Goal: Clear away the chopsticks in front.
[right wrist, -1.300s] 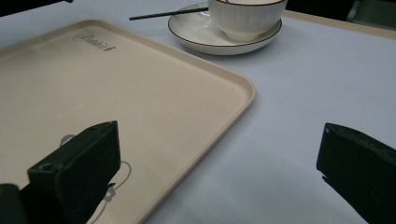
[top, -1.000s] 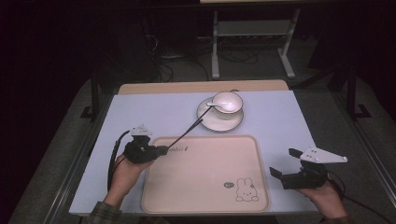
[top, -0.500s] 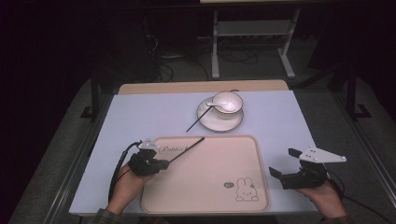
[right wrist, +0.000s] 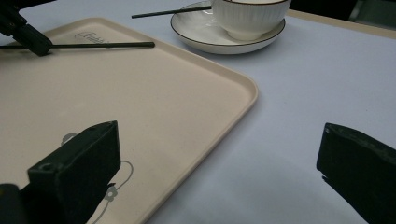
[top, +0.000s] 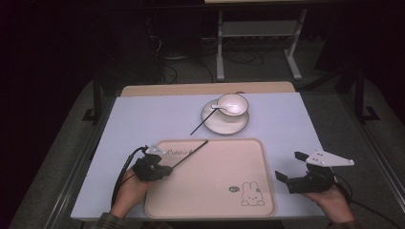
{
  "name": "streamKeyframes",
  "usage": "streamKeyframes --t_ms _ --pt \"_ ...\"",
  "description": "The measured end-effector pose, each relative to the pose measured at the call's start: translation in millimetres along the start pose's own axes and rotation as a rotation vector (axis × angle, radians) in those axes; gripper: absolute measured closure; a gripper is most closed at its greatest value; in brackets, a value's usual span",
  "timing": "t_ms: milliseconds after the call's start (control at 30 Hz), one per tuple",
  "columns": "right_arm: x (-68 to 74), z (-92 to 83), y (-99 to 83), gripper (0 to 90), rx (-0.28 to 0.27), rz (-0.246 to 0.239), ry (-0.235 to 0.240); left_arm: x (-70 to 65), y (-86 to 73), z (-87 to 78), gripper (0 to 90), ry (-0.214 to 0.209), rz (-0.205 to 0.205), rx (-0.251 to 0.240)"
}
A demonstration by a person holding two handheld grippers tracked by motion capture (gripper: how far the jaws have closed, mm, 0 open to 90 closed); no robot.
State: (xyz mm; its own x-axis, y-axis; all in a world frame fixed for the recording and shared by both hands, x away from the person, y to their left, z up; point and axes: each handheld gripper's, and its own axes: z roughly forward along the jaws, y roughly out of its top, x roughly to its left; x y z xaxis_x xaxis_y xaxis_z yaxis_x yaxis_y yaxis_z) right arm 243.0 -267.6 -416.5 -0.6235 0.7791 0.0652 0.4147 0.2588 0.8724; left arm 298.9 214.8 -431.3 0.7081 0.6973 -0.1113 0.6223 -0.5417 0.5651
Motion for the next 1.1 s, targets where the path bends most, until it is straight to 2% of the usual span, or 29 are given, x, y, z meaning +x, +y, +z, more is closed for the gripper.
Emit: streamKeyframes --t_ms 300,367,500,567,700,733,767,833,1000,1100 --pt "0.3 0.3 0.0 0.0 0.001 -0.003 0.003 1.8 -1.4 -0.1 82.2 -0.011 -0.018 -0.012" --pt "0.7 0.4 0.3 0.0 -0.002 -0.003 0.004 1.8 -1.2 -0.5 78.9 -0.020 -0.022 -0.012" --pt "1.1 0.5 0.2 0.0 -0.001 -0.004 0.006 3.9 0.5 -2.3 66.6 -0.030 -0.007 -0.020" --pt "1.2 0.5 0.1 0.0 0.000 -0.005 0.006 5.3 1.6 -3.0 56.7 -0.033 -0.009 -0.028" --pt "1.3 0.8 -0.2 0.0 0.002 -0.001 0.010 12.3 11.3 -7.8 39.5 -0.057 -0.010 -0.098" --pt "1.3 0.8 -0.2 0.0 0.002 -0.001 0.010 12.3 11.3 -7.8 35.1 -0.057 -0.010 -0.098" --pt "1.0 1.0 -0.1 0.0 0.002 0.000 0.010 14.4 18.0 -7.6 31.0 -0.070 -0.012 -0.123" --pt "0.9 1.2 -0.1 0.0 0.003 0.001 0.010 15.1 24.0 -6.1 24.4 -0.063 0.000 -0.121" --pt "1.6 1.1 0.0 0.0 0.002 0.001 0.011 16.4 38.3 -2.9 18.4 -0.062 0.025 -0.128" --pt "1.2 1.4 0.2 0.0 0.002 0.003 0.010 18.7 55.2 0.6 16.4 -0.059 0.046 -0.137"
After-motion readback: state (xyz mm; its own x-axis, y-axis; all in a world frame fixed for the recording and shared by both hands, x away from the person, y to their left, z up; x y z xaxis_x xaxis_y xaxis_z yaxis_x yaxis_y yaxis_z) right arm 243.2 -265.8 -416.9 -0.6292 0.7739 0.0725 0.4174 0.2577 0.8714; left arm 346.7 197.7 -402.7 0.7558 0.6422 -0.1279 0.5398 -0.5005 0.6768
